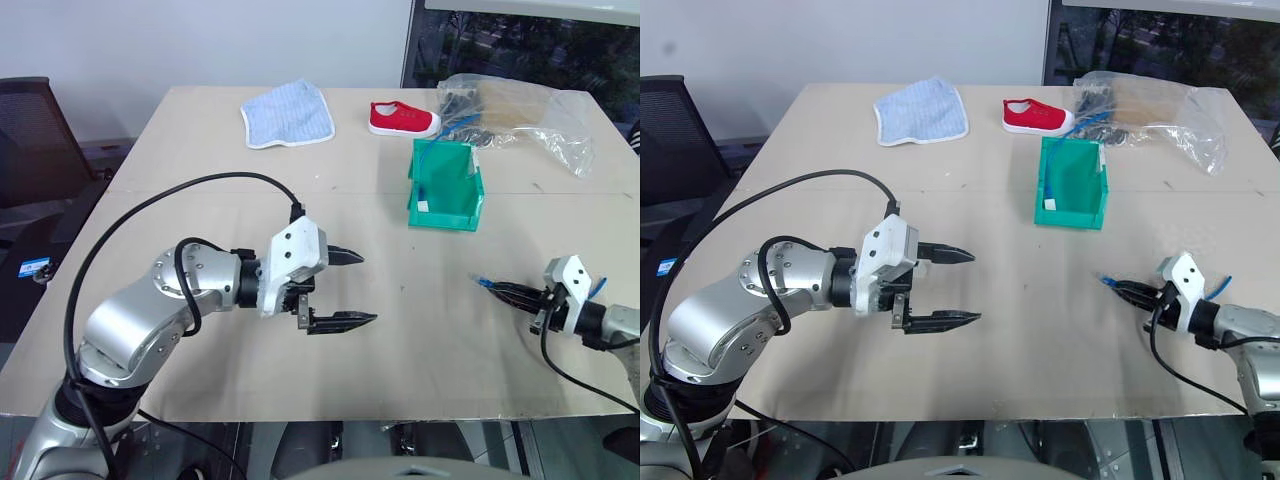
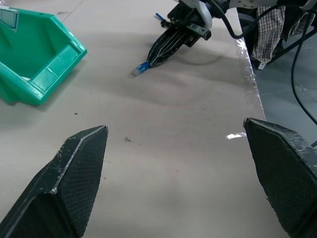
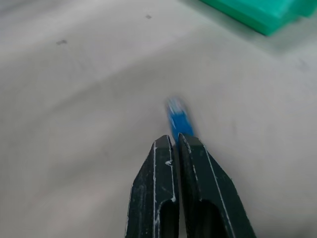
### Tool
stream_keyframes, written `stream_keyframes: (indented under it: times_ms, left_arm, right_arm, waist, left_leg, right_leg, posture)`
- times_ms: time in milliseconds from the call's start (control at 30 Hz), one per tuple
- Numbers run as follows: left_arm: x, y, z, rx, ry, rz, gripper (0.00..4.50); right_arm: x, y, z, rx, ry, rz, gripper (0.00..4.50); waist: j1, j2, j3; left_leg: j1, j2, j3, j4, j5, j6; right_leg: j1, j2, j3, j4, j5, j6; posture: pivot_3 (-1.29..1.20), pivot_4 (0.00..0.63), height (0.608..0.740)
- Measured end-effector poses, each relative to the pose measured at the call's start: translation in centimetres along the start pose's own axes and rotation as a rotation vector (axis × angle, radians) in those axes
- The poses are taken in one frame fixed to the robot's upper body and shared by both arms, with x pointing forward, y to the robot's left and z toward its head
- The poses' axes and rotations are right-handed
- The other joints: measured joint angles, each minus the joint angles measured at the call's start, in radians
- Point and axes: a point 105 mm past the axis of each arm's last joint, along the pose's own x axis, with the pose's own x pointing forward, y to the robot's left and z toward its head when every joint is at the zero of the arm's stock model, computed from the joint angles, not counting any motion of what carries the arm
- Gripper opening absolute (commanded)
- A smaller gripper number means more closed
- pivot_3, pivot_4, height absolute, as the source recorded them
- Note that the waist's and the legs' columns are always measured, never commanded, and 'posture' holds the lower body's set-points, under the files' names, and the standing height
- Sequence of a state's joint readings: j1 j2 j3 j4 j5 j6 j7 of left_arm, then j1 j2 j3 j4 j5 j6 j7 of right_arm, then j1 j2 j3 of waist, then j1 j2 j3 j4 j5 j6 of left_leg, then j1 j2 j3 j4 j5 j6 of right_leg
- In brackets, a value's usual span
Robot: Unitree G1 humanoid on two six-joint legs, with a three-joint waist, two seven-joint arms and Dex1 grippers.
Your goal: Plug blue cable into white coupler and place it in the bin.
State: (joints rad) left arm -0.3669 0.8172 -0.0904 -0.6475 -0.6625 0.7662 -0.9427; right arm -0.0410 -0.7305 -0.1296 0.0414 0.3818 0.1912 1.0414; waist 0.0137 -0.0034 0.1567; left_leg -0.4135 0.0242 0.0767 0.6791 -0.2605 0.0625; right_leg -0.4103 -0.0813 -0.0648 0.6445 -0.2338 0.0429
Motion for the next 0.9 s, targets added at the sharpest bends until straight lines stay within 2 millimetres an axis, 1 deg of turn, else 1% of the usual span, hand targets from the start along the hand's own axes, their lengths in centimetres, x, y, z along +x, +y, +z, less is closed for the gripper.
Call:
stream_keyframes:
  times_ms: [100,200,233,300,333,400,467,567,700,733,767,833,867,900]
  left_arm:
    - [-0.2,0.0,-0.4,0.002,0.012,0.005,4.50]
    - [-0.3,-0.1,-0.8,0.006,0.022,0.010,4.50]
    - [-0.4,-0.1,-1.0,0.002,0.025,0.013,4.50]
    - [-0.4,-0.2,-1.2,-0.005,0.025,0.012,4.50]
    - [-0.4,-0.3,-1.2,-0.005,0.023,0.013,4.50]
    - [-0.4,-0.3,-1.4,-0.011,0.024,0.013,4.50]
    - [-0.4,-0.4,-1.5,-0.014,0.023,0.013,4.50]
    - [-0.4,-0.6,-1.7,-0.023,0.023,0.006,4.50]
    - [-0.4,-0.6,-1.5,0.002,0.019,-0.002,4.50]
    - [-0.4,-0.5,-1.5,0.008,0.017,-0.002,4.50]
    - [-0.4,-0.5,-1.5,0.011,0.015,-0.001,4.50]
    - [-0.4,-0.5,-1.5,0.014,0.015,-0.004,4.50]
    - [-0.4,-0.5,-1.5,0.016,0.014,-0.004,4.50]
    - [-0.4,-0.5,-1.5,0.016,0.015,-0.004,4.50]
  right_arm:
    - [1.3,0.4,0.8,-0.028,-0.011,0.038,0.03]
    - [1.9,0.3,1.5,-0.045,-0.030,0.048,0.03]
    - [1.9,0.3,1.7,-0.048,-0.034,0.052,0.53]
    - [1.5,0.3,1.8,-0.044,-0.035,0.066,1.14]
    - [1.1,0.1,1.9,-0.038,-0.044,0.055,1.65]
    - [0.3,-0.5,2.0,-0.034,-0.046,0.025,2.52]
    - [-0.6,-0.8,1.7,-0.035,-0.009,0.019,2.52]
    - [-1.2,-1.2,1.1,-0.031,0.038,0.009,2.52]
    - [-0.9,-1.3,-0.6,0.003,0.107,0.008,2.52]
    - [-0.7,-1.4,-0.6,-0.005,0.117,0.011,2.52]
    - [-0.6,-1.5,-0.5,-0.012,0.121,0.012,2.04]
    - [-0.5,-1.7,-0.5,-0.021,0.130,0.004,1.57]
    - [-0.5,-1.9,-0.4,-0.022,0.131,-0.001,1.06]
    - [-0.5,-1.9,-0.4,-0.022,0.131,-0.002,0.73]
  waist:
    - [0.000,0.000,0.000]
    - [0.002,0.000,0.000]
    - [0.003,0.000,0.000]
    - [0.005,0.000,0.000]
    - [0.005,-0.001,0.000]
    - [0.003,-0.001,0.000]
    - [0.001,-0.001,0.000]
    - [0.001,-0.001,0.000]
    - [0.000,-0.001,0.000]
    - [-0.001,-0.001,0.000]
    - [-0.001,-0.001,0.000]
    - [-0.002,-0.001,0.000]
    - [-0.001,-0.001,0.000]
    - [-0.001,-0.001,0.000]
  left_leg:
    - [0.000,0.000,0.000,0.000,0.000,0.000]
    - [0.000,0.000,0.000,0.000,0.000,0.000]
    - [-0.001,0.000,0.000,0.000,0.000,0.000]
    - [-0.001,0.000,0.000,0.001,0.000,0.000]
    - [-0.001,0.000,0.000,0.001,0.000,0.000]
    - [-0.001,0.000,0.000,0.001,0.000,0.000]
    - [0.000,0.000,0.000,0.002,0.000,0.000]
    - [0.000,0.000,0.000,0.002,0.000,0.000]
    - [0.000,0.000,0.000,0.002,0.000,0.000]
    - [0.000,0.000,0.001,0.002,0.000,0.000]
    - [0.000,0.000,0.001,0.002,0.000,0.000]
    - [0.000,0.001,0.001,0.003,0.000,0.000]
    - [0.000,0.001,0.001,0.003,0.000,0.000]
    - [0.000,0.001,0.001,0.003,0.000,0.000]
  right_leg:
    - [0.000,0.000,0.000,0.000,0.000,0.000]
    - [0.000,0.000,0.000,0.000,0.000,0.000]
    - [0.000,0.000,0.000,0.000,0.000,0.000]
    - [0.000,-0.001,0.000,0.000,0.000,0.000]
    - [0.000,-0.001,0.000,0.000,0.000,0.000]
    - [0.001,-0.001,0.000,0.000,0.000,0.000]
    - [0.001,-0.001,0.000,0.000,0.000,0.000]
    - [0.001,0.000,0.000,0.000,0.000,0.000]
    - [0.001,0.000,0.000,0.000,0.000,0.000]
    - [0.001,0.000,0.000,0.000,0.000,0.000]
    - [0.001,0.000,0.000,0.000,0.000,0.000]
    - [0.001,0.001,0.001,0.000,0.000,0.000]
    - [0.001,0.001,0.000,0.000,0.000,0.000]
    - [0.001,0.001,0.000,0.000,0.000,0.000]
  posture:
    - [0.00,0.150,0.740]
    - [0.00,0.150,0.740]
    - [0.00,0.150,0.740]
    - [0.00,0.150,0.740]
    - [0.00,0.150,0.740]
    - [0.00,0.150,0.740]
    - [0.00,0.150,0.740]
    - [0.00,0.150,0.740]
    - [0.00,0.150,0.740]
    - [0.00,0.150,0.740]
    - [0.00,0.150,0.740]
    - [0.00,0.150,0.740]
    - [0.00,0.150,0.740]
    - [0.00,0.150,0.740]
